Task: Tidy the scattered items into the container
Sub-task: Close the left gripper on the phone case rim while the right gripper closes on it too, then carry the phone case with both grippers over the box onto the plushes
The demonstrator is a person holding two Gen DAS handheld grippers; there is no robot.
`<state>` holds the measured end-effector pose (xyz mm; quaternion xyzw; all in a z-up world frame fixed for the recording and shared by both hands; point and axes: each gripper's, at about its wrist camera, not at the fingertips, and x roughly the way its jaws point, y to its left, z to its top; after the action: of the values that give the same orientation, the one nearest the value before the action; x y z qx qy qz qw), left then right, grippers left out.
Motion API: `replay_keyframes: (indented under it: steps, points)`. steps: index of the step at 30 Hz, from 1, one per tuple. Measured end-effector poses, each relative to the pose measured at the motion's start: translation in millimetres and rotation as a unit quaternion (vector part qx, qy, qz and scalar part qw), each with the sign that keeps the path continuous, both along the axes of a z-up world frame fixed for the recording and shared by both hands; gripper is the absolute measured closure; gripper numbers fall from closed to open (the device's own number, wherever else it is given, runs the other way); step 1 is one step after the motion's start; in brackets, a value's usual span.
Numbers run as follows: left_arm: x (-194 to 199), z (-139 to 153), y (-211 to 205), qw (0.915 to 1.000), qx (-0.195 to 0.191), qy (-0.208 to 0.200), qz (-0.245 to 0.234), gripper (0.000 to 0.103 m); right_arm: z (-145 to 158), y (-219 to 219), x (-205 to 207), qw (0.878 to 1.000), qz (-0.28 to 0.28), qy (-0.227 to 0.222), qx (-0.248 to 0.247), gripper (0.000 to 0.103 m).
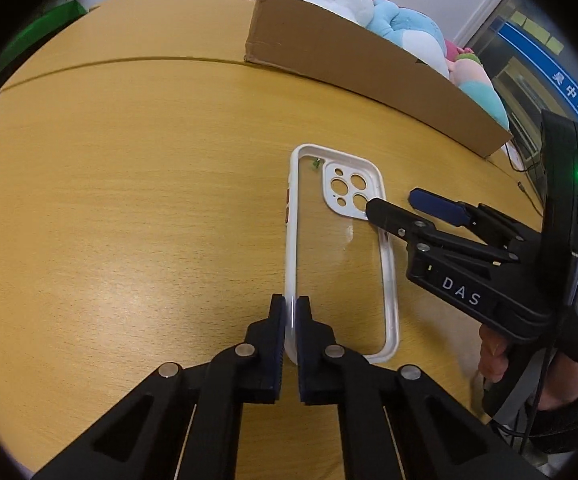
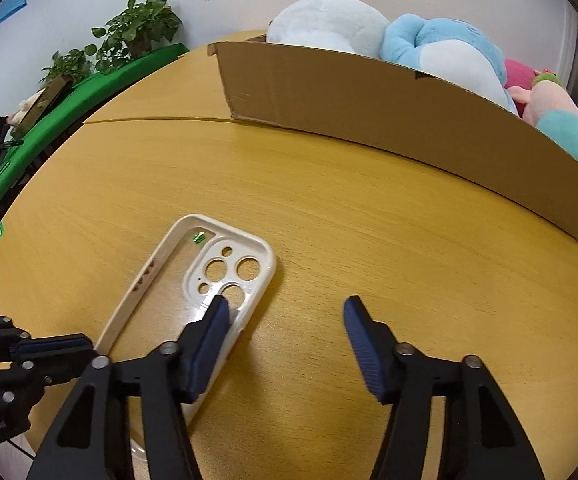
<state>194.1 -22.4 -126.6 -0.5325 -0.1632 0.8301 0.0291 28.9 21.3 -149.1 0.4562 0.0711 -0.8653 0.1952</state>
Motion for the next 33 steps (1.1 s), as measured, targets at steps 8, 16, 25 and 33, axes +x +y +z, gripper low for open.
replay_keyframes:
  steps: [8, 16, 25, 33]
  points:
    - [-3, 6, 18, 0.9996, -0.015, 0.004, -0.025, 0.099, 1, 1, 3, 0.999, 0.019, -0.012, -0.025, 0.088]
    - [-20, 67, 42, 0.9956, -0.009, 0.073, -0.058, 0.099, 54, 39, -1, 0.996, 0.004, 0.058, -0.074, 0.09]
    - [-105, 187, 71, 0.9665, -0.066, 0.22, -0.114, 0.098, 180, 86, -52, 0.974, -0.036, 0.206, -0.089, 0.09]
    - [-205, 241, 93, 0.9505, -0.031, 0.266, -0.157, 0.103, 249, 104, -144, 0.961, -0.057, 0.264, -0.059, 0.095]
